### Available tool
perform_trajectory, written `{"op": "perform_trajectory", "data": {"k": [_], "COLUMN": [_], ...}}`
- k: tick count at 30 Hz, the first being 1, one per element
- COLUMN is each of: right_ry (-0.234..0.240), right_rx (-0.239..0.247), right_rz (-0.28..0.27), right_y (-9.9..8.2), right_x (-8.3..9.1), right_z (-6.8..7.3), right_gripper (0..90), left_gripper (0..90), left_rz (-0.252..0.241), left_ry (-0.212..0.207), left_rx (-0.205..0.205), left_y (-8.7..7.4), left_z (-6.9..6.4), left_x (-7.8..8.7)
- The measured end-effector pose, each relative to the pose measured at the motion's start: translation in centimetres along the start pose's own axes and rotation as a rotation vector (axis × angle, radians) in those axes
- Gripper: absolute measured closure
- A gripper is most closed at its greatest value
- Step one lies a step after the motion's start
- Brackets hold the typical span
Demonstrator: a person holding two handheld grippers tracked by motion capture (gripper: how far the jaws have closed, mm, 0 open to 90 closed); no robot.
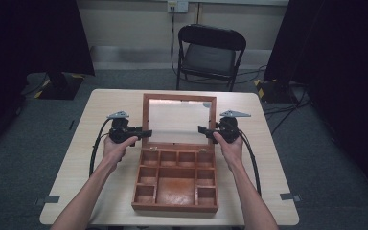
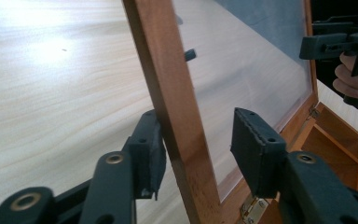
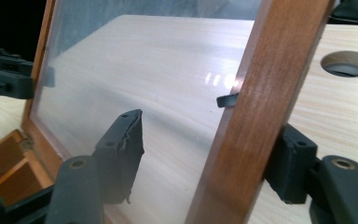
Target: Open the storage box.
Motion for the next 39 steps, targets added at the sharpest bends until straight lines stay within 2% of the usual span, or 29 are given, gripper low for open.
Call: {"op": "perform_trajectory", "data": {"k": [3, 11, 19, 24, 29, 31, 32, 35, 38, 39], "right_ry": [-0.012, -0.012, -0.024, -0.035, -0.044, -0.042, -0.038, -0.035, -0.049, -0.052], "right_rx": [-0.007, -0.019, -0.027, -0.034, -0.049, -0.056, -0.063, -0.076, -0.070, -0.077], "right_rz": [0.008, 0.012, 0.029, 0.027, 0.029, 0.031, 0.035, 0.051, 0.078, 0.094], "right_y": [-0.2, -0.4, -0.6, -0.7, -0.9, -1.1, -1.2, -1.4, -1.6, -1.8], "right_x": [-0.3, -0.8, -1.5, -2.0, -2.7, -3.0, -3.1, -3.3, -3.3, -3.3], "right_z": [-0.2, -0.5, -0.5, -0.5, -0.7, -0.8, -0.8, -1.0, -1.0, -1.1], "right_gripper": [33.2, 27.7, 21.1, 19.8, 18.8, 18.1, 18.0, 16.6, 14.4, 14.0], "left_gripper": [49.1, 44.3, 44.2, 44.3, 44.2, 43.7, 42.4, 40.1, 37.6, 37.2], "left_rz": [0.003, 0.026, 0.054, 0.057, 0.069, 0.070, 0.068, 0.082, 0.086, 0.090], "left_ry": [-0.012, -0.008, -0.004, -0.006, -0.001, -0.002, -0.006, 0.011, 0.033, 0.027], "left_rx": [0.018, 0.016, 0.008, 0.025, 0.018, 0.036, 0.050, 0.027, 0.040, 0.048], "left_y": [-0.2, -0.4, -0.5, -0.7, -0.9, -1.1, -1.2, -1.4, -1.6, -1.7], "left_z": [0.2, 0.3, 0.6, 0.7, 1.0, 1.0, 1.0, 0.9, 1.1, 1.3], "left_x": [-0.2, -0.6, -0.9, -1.1, -1.1, -1.1, -1.1, -1.2, -1.1, -1.1]}}
Point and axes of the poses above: each handheld gripper's, and its own axes: x roughly backward along the jaws, y roughly out of its top, z roughly to its left, the point moved 1 cm from there along -x, roughly forward along the jaws, and after that the axes turned 2 degrees about y, right-handed, at the moved point
